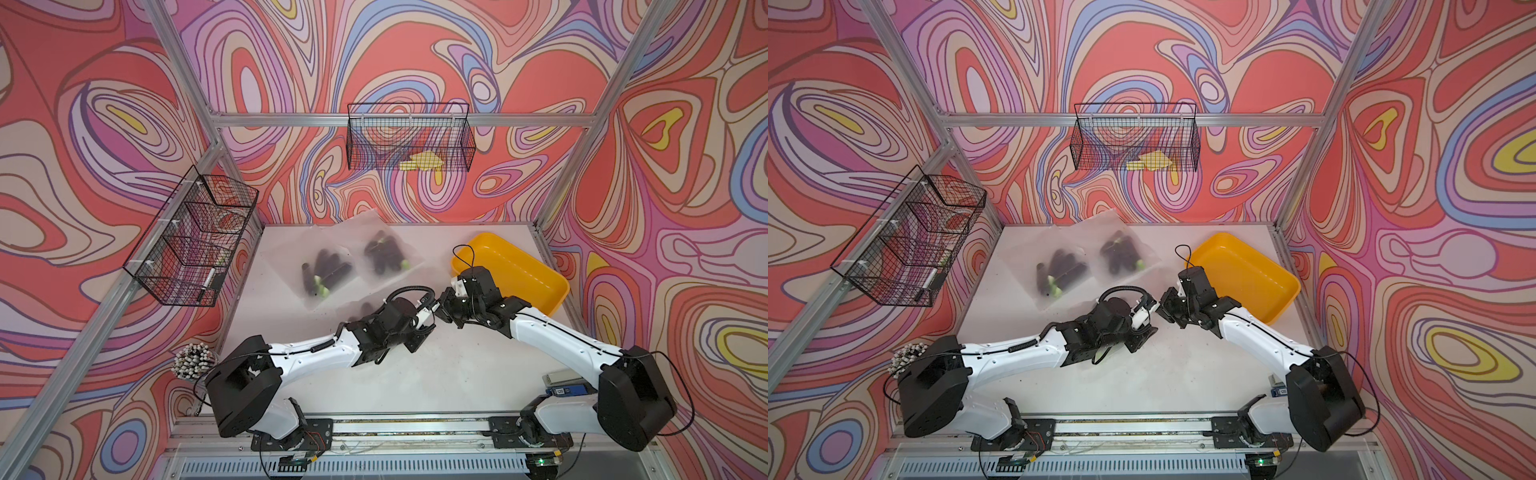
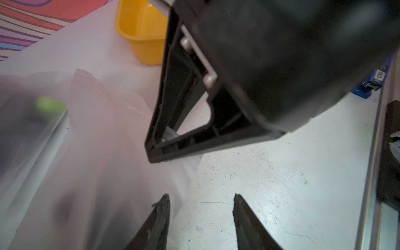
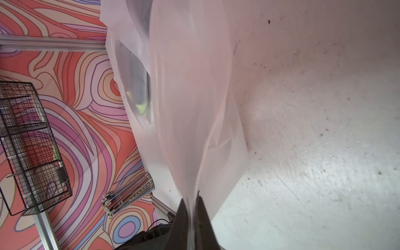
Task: Place the eggplant in a zip-top bag and seal the zipper
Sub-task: Adjust the zipper food storage bag at the center of the board.
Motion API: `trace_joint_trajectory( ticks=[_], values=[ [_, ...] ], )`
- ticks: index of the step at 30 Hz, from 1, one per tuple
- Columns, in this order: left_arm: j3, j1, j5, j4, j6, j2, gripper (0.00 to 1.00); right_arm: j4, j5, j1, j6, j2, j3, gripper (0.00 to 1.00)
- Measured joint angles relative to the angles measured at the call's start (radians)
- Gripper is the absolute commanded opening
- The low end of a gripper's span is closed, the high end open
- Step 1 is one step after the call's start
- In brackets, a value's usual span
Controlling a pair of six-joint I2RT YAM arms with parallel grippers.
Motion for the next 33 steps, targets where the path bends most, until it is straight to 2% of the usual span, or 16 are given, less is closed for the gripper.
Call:
trace_joint_trajectory(
  ticks=[7, 9, 11, 14, 15, 18, 20, 22, 24, 27, 33],
  values=[
    [0.006, -0.003, -0.111, 0.029, 0.040, 0.024, 0.39, -0.002, -0.016, 0.002, -0.003, 0.005, 0.012, 0.06],
    [0.011, -0.003, -0.127, 0.042, 0.046, 0.033, 0.34, -0.002, -0.019, 0.002, -0.002, 0.005, 0.012, 0.06],
    [0.011, -0.003, -0.142, 0.056, 0.050, 0.038, 0.26, -0.003, -0.021, 0.002, -0.003, 0.005, 0.013, 0.06],
    [0.011, -0.003, -0.150, 0.069, 0.057, 0.039, 0.04, -0.006, -0.027, 0.002, -0.012, 0.005, 0.018, 0.09],
    [0.012, -0.003, -0.150, 0.073, 0.060, 0.039, 0.00, -0.006, -0.027, 0.002, -0.016, 0.005, 0.019, 0.11],
    [0.013, -0.005, -0.149, 0.074, 0.065, 0.038, 0.00, -0.006, -0.028, 0.000, -0.026, 0.005, 0.019, 0.23],
    [0.013, -0.003, -0.146, 0.066, 0.065, 0.035, 0.00, -0.003, -0.036, -0.013, -0.046, 0.005, 0.019, 0.36],
    [0.013, -0.003, -0.137, 0.047, 0.065, 0.024, 0.00, -0.010, -0.047, -0.035, -0.079, 0.005, 0.027, 0.42],
    [0.012, -0.003, -0.117, 0.026, 0.065, 0.006, 0.00, -0.034, -0.054, -0.073, -0.120, 0.005, 0.053, 0.46],
    [0.012, 0.013, -0.043, -0.008, 0.051, -0.023, 0.00, -0.085, -0.054, -0.130, -0.212, 0.003, 0.126, 0.46],
    [0.013, 0.173, 0.261, -0.030, -0.051, -0.033, 0.00, -0.084, -0.055, -0.151, -0.520, -0.060, 0.178, 0.45]
  ],
)
